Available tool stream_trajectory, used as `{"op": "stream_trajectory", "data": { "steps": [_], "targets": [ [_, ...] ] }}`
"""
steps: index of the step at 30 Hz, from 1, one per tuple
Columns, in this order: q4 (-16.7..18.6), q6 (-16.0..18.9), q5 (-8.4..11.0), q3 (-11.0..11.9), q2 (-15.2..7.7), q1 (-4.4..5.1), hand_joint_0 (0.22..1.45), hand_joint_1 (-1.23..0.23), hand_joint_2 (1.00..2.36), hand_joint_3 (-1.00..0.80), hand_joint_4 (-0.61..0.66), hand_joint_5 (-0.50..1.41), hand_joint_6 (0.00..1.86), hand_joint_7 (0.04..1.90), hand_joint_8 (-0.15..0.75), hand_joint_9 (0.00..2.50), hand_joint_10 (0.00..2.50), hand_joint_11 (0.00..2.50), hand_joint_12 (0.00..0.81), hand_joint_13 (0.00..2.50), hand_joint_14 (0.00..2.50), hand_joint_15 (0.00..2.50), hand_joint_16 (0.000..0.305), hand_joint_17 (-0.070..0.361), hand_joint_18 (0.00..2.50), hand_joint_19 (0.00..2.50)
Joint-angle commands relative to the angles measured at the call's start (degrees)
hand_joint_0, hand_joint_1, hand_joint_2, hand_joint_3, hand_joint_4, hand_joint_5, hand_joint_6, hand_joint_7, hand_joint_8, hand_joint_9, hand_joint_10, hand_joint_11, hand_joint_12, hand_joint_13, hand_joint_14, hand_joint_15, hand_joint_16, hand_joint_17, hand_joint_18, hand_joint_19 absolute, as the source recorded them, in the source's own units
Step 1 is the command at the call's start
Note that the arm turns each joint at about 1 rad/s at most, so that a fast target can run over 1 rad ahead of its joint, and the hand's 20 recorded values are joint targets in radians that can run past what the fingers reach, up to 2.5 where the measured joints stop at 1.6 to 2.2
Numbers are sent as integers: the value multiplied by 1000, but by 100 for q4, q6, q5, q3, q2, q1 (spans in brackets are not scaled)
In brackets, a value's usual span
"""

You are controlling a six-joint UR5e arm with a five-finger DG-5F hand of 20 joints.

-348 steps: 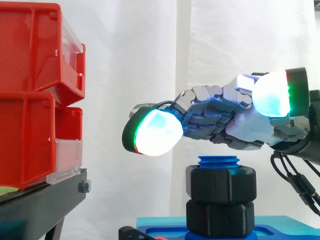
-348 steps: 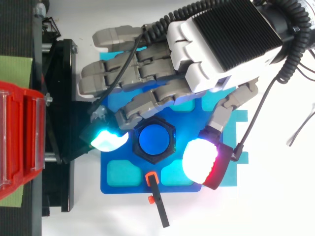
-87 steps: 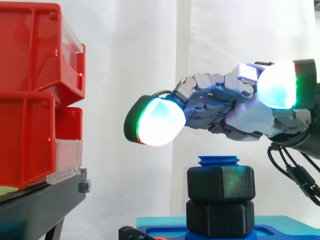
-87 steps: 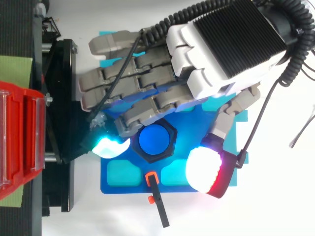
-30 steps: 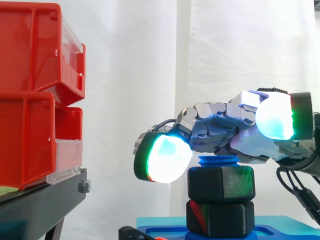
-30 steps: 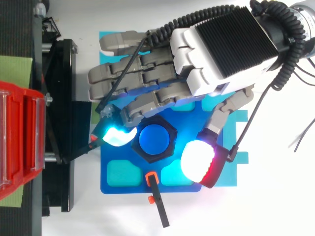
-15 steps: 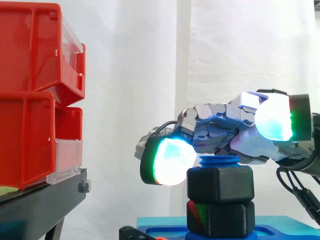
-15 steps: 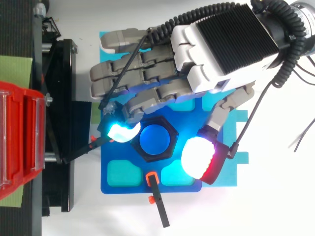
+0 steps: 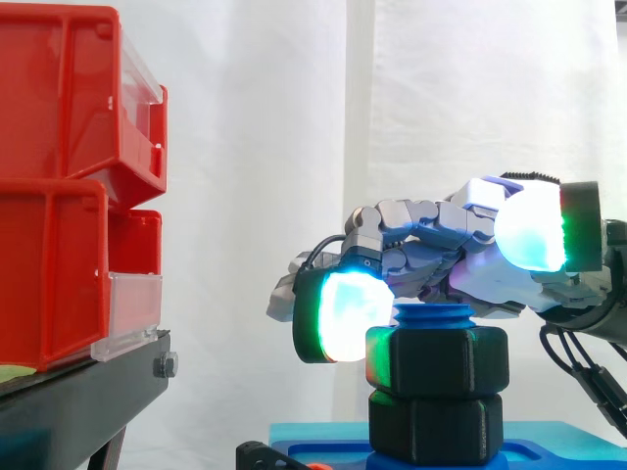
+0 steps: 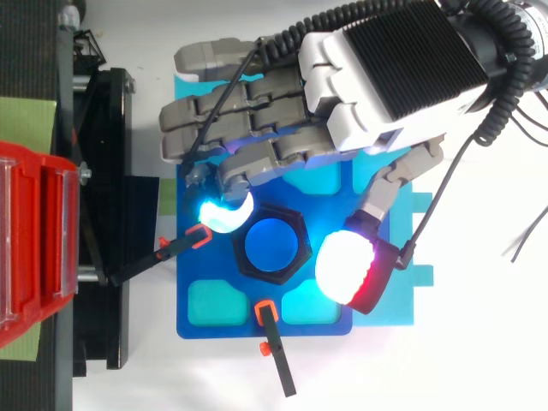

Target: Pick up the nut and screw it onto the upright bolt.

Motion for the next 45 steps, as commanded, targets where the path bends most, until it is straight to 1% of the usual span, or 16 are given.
{"op": "stream_trajectory", "data": {
  "steps": [1, 2, 3, 5, 6, 7, 8, 9, 11, 17, 20, 24, 31, 34, 40, 45],
  "targets": [
    [0, 0, -8, 0, 0, -13, 441, -170, 1000, -500, 257, -137, 602, 1238, 295, 504, 0, 0, 352, 441, 0, 0, 35, 80, 95, 0],
    [0, 0, -8, 0, 0, -21, 443, -173, 1000, -500, 264, -137, 650, 1159, 301, 527, 0, 0, 348, 460, 0, 0, 35, 79, 108, 0],
    [0, 0, -16, 0, 0, -30, 443, -174, 1000, -500, 266, -137, 653, 1153, 305, 540, 0, 0, 348, 464, 0, 0, 35, 79, 111, 0],
    [0, 9, -16, 0, 0, -39, 449, -186, 1000, -500, 256, -133, 750, 1028, 310, 619, 0, 0, 344, 516, 0, 0, 33, 74, 173, 0],
    [9, 9, -34, 0, 0, -56, 450, -186, 1000, -500, 252, -133, 756, 1032, 312, 626, 0, 0, 343, 521, 0, 0, 33, 74, 177, 0],
    [27, 9, -52, 0, 0, -65, 452, -190, 1000, -500, 241, -133, 802, 1068, 320, 728, 1, 0, 342, 557, 0, 0, 33, 74, 216, 0],
    [53, 9, -69, 0, 0, -83, 456, -199, 1000, -500, 228, -127, 833, 1160, 331, 868, 2, 93, 332, 598, 0, 0, 31, 70, 255, 0],
    [71, 9, -78, 0, 0, -83, 456, -200, 1000, -500, 223, -127, 833, 1163, 331, 867, 2, 104, 332, 607, 0, 0, 31, 70, 257, 0],
    [106, 9, -87, 0, 0, -100, 460, -210, 1000, -500, 212, -120, 843, 1240, 325, 934, 4, 141, 323, 640, 0, 0, 29, 66, 289, 0],
    [115, 0, -122, 0, 0, -136, 464, -226, 1000, -500, 213, -101, 855, 1293, 329, 991, 5, 167, 312, 714, 0, 32, 27, 62, 346, 0],
    [106, 0, -122, 0, 0, -136, 466, -240, 1000, -500, 202, -81, 854, 1314, 331, 1085, 6, 183, 289, 800, 3, 90, 27, 60, 450, 0],
    [124, 0, -122, 0, 0, -153, 469, -210, 1000, -500, 156, -57, 844, 1349, 314, 1212, 6, 192, 274, 928, 5, 141, 26, 59, 573, 0],
    [132, 0, -140, 0, 0, -171, 471, -191, 1000, -500, 72, -20, 835, 1280, 289, 1444, 7, 230, 239, 1111, 7, 198, 23, 51, 739, 0],
    [132, 9, -148, 0, 0, -197, 474, -193, 1000, -500, 53, -9, 830, 1252, 268, 1512, 8, 251, 227, 1174, 8, 213, 20, 45, 791, 0],
    [132, 9, -192, 9, 0, -215, 476, -197, 1000, -500, 39, -6, 827, 1212, 269, 1540, 8, 266, 227, 1203, 10, 211, 19, 43, 812, 0],
    [132, 9, -192, 70, 0, -215, 476, -199, 1000, -500, 45, -5, 815, 1202, 271, 1556, 12, 287, 227, 1199, 8, 185, 18, 41, 799, 0]
  ]
}}
